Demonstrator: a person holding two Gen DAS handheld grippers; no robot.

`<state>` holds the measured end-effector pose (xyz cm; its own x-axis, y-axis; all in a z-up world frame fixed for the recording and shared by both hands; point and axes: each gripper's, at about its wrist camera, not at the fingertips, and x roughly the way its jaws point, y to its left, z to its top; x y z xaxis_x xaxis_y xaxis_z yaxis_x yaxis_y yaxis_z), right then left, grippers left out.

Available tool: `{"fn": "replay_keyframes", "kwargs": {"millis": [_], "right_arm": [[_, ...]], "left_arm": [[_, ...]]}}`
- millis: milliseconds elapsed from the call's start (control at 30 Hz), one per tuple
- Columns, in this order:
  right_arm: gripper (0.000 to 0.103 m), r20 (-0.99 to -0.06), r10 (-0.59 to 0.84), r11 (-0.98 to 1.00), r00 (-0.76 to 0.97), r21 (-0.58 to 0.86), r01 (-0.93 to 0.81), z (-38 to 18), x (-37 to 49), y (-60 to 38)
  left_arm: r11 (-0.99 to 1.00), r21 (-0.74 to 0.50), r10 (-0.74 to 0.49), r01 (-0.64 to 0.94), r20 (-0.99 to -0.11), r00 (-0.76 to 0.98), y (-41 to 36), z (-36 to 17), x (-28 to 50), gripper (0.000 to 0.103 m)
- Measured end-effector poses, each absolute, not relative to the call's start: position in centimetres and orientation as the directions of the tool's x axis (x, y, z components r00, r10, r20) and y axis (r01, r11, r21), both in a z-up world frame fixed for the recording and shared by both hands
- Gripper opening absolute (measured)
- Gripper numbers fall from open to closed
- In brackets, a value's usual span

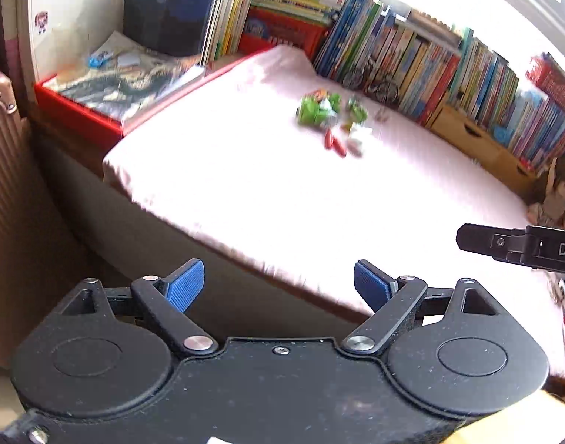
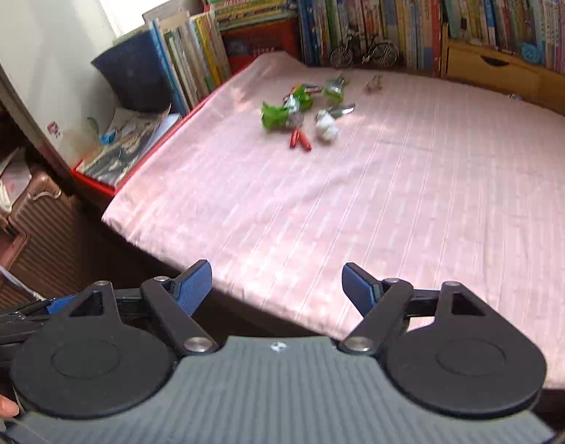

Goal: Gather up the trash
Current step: 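Move both tools back over the remaining wrappers on the bed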

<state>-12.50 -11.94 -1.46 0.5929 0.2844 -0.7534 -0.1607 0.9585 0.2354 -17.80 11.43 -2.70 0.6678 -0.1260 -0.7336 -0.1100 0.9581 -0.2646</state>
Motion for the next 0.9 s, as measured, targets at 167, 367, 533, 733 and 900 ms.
{"fn": "replay_keyframes", "kwargs": {"millis": [167,367,533,733,900], "right_arm": [[0.088,-0.681,0.261,0.963,0.684,0.232,-0.137,1.6,-5.8,-15.6],[0.089,-0.656,0.225,0.972,0.721,0.208,-0.114,1.8,3.5,-19.1],[0.089,-0.664,0.207,0.977,0.719,0.182,-0.113,0.3,11.4,-21.6],[0.089,-0.714,0.199,0.98,0.671,0.164,-0.116,-3.0,19.6,-23.2],[0.086,-0.768,0.205,0.979,0.606,0.167,-0.12,-6.1,25.2,-23.1]], "left_arm": [[0.952,-0.278,-0.085,-0.13,-0.646,0.758,11.2,2.0,-12.5,0.094],[0.949,-0.268,-0.039,-0.169,-0.629,0.776,8.5,2.9,-4.7,0.095],[0.948,-0.25,-0.021,-0.196,-0.665,0.747,5.2,-0.3,2.3,0.095],[0.942,-0.209,0.044,-0.264,-0.702,0.711,4.0,-3.9,10.9,0.094],[0.937,-0.171,0.069,-0.305,-0.764,0.642,3.7,-7.2,15.6,0.093]]}}
